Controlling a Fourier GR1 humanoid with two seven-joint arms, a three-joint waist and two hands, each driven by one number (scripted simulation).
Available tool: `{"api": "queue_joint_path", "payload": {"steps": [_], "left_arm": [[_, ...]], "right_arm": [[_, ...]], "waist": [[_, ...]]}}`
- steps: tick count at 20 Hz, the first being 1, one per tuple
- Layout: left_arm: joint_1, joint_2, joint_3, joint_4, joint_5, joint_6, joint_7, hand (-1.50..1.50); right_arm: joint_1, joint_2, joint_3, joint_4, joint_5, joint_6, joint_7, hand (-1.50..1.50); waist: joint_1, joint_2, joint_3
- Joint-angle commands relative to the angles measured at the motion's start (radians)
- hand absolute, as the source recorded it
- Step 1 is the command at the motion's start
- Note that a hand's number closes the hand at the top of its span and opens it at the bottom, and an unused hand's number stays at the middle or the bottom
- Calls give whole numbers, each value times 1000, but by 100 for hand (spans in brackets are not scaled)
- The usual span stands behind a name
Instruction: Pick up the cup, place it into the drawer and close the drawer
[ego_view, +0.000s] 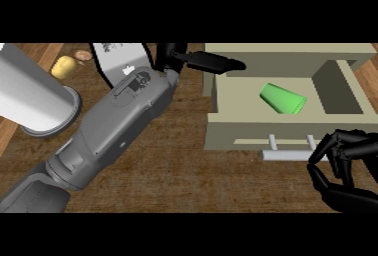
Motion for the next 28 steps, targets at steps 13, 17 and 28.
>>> {"api": "queue_joint_path", "payload": {"steps": [13,17,28], "left_arm": [[367,261,92,-427,13,-67,101,-150],[441,314,105,-526,26,-100,116,-150],[627,406,224,-607,14,-206,84,-150]], "right_arm": [[-131,13,249,346,589,-202,-153,150],[-186,8,319,501,761,-286,-164,150],[-498,124,274,1164,891,-524,-346,150]], "waist": [[37,6,1],[51,5,1],[17,13,1]]}}
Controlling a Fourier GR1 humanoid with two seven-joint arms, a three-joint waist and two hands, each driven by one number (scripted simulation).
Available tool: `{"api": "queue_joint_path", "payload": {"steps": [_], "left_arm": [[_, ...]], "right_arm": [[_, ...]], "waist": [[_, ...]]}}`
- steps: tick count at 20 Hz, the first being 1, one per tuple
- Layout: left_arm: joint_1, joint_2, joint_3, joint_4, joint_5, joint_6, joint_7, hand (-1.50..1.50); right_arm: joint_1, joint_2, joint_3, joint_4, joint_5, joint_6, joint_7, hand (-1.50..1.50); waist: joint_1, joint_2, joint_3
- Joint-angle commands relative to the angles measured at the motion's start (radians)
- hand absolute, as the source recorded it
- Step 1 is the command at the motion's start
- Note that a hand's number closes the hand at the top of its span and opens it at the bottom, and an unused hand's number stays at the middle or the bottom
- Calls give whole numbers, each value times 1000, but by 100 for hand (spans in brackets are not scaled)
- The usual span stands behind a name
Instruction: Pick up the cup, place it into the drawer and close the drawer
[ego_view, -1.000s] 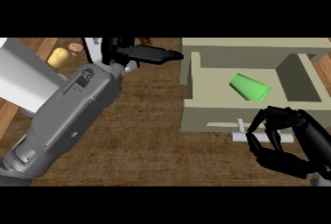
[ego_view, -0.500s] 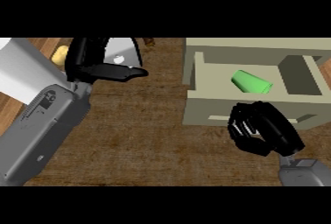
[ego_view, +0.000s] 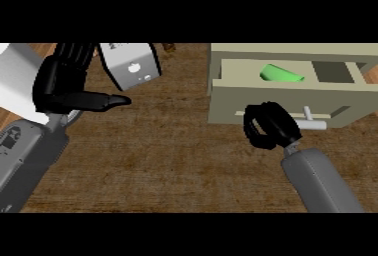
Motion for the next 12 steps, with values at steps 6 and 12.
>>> {"api": "queue_joint_path", "payload": {"steps": [6,12], "left_arm": [[139,8,42,-64,-25,-51,-53,-150],[136,39,93,-43,6,-125,-48,-150]], "right_arm": [[-326,3,-154,551,-18,-98,-179,150],[-477,-40,-220,758,-35,-75,-222,150]], "waist": [[12,10,1],[28,22,2]]}}
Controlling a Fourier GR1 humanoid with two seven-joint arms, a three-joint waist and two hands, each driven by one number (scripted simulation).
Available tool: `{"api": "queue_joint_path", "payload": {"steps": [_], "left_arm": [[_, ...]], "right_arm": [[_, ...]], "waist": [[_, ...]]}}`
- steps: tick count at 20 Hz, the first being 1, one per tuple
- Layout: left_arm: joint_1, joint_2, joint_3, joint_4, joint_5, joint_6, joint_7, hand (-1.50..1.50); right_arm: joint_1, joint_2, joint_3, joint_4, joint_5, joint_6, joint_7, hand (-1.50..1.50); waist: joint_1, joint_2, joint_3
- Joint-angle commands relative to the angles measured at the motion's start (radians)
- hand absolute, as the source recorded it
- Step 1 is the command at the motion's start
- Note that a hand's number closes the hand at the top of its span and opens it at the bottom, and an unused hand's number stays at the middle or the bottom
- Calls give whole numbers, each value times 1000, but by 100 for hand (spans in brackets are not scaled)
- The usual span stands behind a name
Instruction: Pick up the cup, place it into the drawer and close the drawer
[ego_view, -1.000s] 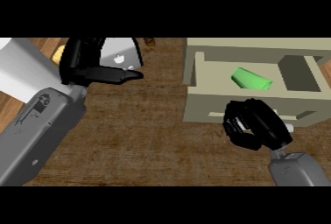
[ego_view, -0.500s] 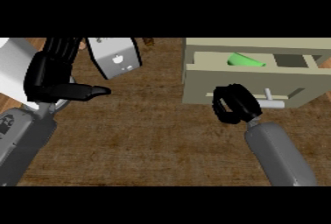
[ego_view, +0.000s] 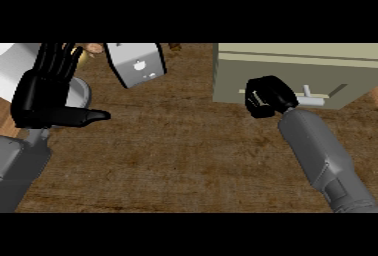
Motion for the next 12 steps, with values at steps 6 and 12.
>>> {"api": "queue_joint_path", "payload": {"steps": [6,12], "left_arm": [[33,3,15,-15,27,-85,-3,-150],[37,-20,-2,12,5,-107,-35,-150]], "right_arm": [[-149,-80,-92,223,-37,43,-2,150],[-159,-114,-135,237,-82,66,-58,150]], "waist": [[44,27,5],[46,38,6]]}}
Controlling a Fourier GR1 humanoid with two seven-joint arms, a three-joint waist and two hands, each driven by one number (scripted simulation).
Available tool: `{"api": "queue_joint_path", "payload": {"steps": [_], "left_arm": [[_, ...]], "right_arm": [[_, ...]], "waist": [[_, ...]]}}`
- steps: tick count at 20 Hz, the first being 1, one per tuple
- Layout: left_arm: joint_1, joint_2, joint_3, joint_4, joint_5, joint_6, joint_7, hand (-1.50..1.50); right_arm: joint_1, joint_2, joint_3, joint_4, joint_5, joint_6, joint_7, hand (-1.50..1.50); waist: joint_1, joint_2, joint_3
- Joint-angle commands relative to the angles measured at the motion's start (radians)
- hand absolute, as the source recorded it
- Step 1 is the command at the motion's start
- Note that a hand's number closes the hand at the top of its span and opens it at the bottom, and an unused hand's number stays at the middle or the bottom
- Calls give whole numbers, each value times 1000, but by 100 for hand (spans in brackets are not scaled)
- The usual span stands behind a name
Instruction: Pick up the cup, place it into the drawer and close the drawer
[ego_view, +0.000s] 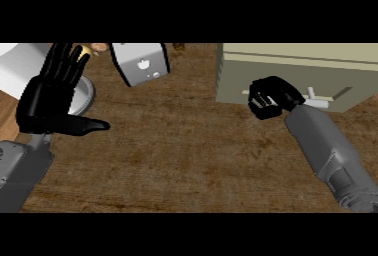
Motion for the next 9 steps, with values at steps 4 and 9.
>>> {"api": "queue_joint_path", "payload": {"steps": [4,9], "left_arm": [[0,-34,-11,-2,0,-7,-8,-150],[4,-41,-16,21,-12,-18,-20,-150]], "right_arm": [[-99,-96,-92,65,-48,-24,59,150],[-90,-107,-103,77,-57,-27,26,150]], "waist": [[28,41,9],[23,42,9]]}}
